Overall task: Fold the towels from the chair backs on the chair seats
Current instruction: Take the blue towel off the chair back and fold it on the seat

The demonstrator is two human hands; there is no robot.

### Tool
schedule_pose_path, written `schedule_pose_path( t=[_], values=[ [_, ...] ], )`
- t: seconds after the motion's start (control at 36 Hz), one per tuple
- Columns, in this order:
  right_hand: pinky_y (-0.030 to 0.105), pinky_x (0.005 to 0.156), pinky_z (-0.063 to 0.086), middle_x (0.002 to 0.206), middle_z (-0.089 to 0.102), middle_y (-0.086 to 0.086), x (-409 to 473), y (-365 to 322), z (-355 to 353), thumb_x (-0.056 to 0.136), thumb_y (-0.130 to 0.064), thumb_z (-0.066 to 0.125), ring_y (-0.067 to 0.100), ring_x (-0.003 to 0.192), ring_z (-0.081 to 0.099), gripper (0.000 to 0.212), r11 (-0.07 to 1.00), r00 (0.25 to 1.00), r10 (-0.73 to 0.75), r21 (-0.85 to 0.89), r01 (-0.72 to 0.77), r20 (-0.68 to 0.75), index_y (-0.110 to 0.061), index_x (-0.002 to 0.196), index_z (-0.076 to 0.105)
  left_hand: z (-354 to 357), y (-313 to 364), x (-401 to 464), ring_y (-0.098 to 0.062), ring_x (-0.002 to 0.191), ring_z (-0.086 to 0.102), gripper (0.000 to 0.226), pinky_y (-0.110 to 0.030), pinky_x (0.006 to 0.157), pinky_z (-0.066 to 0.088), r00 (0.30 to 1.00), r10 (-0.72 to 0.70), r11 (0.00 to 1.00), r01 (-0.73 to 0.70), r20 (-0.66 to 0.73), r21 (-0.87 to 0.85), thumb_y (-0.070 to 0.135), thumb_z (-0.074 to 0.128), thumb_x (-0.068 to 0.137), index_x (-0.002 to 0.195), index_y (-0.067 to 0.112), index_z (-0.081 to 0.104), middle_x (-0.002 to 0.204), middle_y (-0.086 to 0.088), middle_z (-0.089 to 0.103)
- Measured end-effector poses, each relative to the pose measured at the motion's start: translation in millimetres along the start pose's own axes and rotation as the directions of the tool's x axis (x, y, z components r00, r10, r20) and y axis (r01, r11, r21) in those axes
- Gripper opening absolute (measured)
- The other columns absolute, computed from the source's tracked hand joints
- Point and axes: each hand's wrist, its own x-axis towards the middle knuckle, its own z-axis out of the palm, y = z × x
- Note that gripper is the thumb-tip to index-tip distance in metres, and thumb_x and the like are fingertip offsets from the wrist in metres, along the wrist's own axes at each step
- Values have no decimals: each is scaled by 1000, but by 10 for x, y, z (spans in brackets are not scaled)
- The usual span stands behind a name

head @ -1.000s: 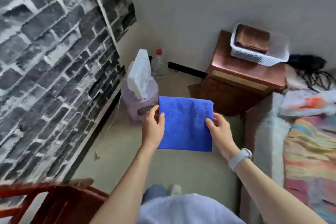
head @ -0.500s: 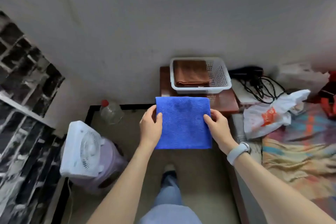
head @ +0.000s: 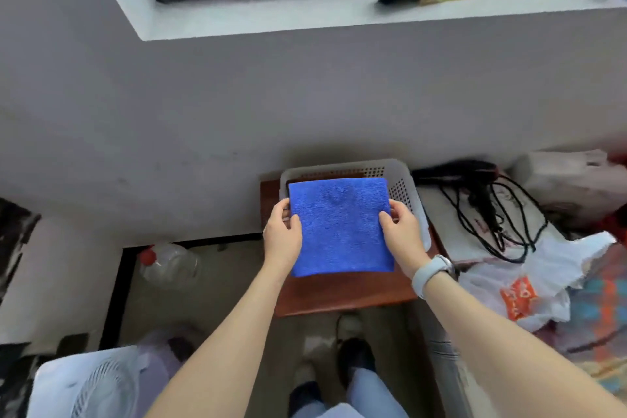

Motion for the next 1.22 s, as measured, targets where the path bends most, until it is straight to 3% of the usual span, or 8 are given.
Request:
schedule_pose_path(
  t=[0.31, 0.56, 0.72, 0.86, 0.92, 1.0, 1.11, 1.22],
  values=[
    [31, 77, 51, 107, 60, 1, 980, 357, 86, 96, -13, 41, 16, 94, 59, 26, 993, 975, 119, -22, -117, 188, -14, 119, 53, 516, -270, 720, -16, 99, 53, 35, -28, 85, 42, 985, -142, 986, 150, -102, 68, 14, 44, 95, 130, 14, 47, 119, -6, 57],
    [11, 66, 48, 104, 62, -9, 1094, 461, 113, 94, -14, 46, 2, 94, 59, 25, 991, 967, 117, 34, -128, 224, -17, 116, 58, 528, -313, 718, 1, 94, 54, 35, -11, 75, 40, 981, -66, 997, 70, -181, 16, 10, 44, 94, 126, 24, 49, 106, 13, 56],
    [28, 86, 51, 114, 60, -3, 1096, 449, 135, 94, -12, 47, 14, 105, 58, 28, 990, 960, 139, -9, -141, 242, -16, 120, 55, 547, -321, 744, -12, 103, 53, 39, -23, 84, 40, 978, -85, 995, 93, -192, 33, 9, 45, 94, 132, 20, 45, 116, 3, 56],
    [31, 103, 36, 134, 43, 4, 1072, 386, 113, 89, -18, 54, 17, 122, 42, 44, 979, 992, 50, -202, -26, 112, -17, 131, 41, 600, -194, 746, -25, 125, 38, 48, -38, 100, 34, 954, 126, 930, -19, -271, 367, 1, 47, 88, 135, 13, 43, 137, -9, 43],
    [33, 104, 32, 132, 44, 9, 1012, 320, 107, 87, -11, 51, 22, 123, 41, 46, 882, 972, -227, -409, 234, 66, -10, 132, 43, 644, -116, 717, -30, 128, 39, 48, -44, 99, 35, 928, 307, 819, -146, -210, 555, -4, 48, 85, 131, 8, 47, 137, -13, 45],
    [56, 106, 31, 126, 54, 21, 1022, 283, 254, 71, 9, 55, 39, 120, 49, 54, 539, 814, -519, -638, 550, 263, 0, 124, 52, 754, -95, 747, -37, 130, 40, 48, -49, 104, 35, 891, 452, 615, -349, 46, 707, -2, 55, 82, 129, 1, 49, 138, -20, 46],
    [52, 110, 13, 143, 38, 23, 1094, 352, 500, 84, -12, 54, 39, 134, 32, 55, 407, 827, -377, -727, 553, 418, -5, 136, 40, 806, -276, 891, -32, 143, 8, 54, -45, 116, 4, 936, 290, 518, -330, 201, 789, 23, 39, 96, 145, 9, 21, 154, -14, 16],
    [47, 113, 1, 152, 16, 18, 1174, 609, 572, 93, -35, 33, 33, 141, 7, 57, 388, 864, -240, -772, 504, 443, -16, 145, 16, 822, -477, 1018, -28, 142, 0, 54, -42, 114, 1, 929, 273, 501, -359, 250, 788, 30, 33, 96, 144, 16, 13, 154, -10, 11]
  ],
)
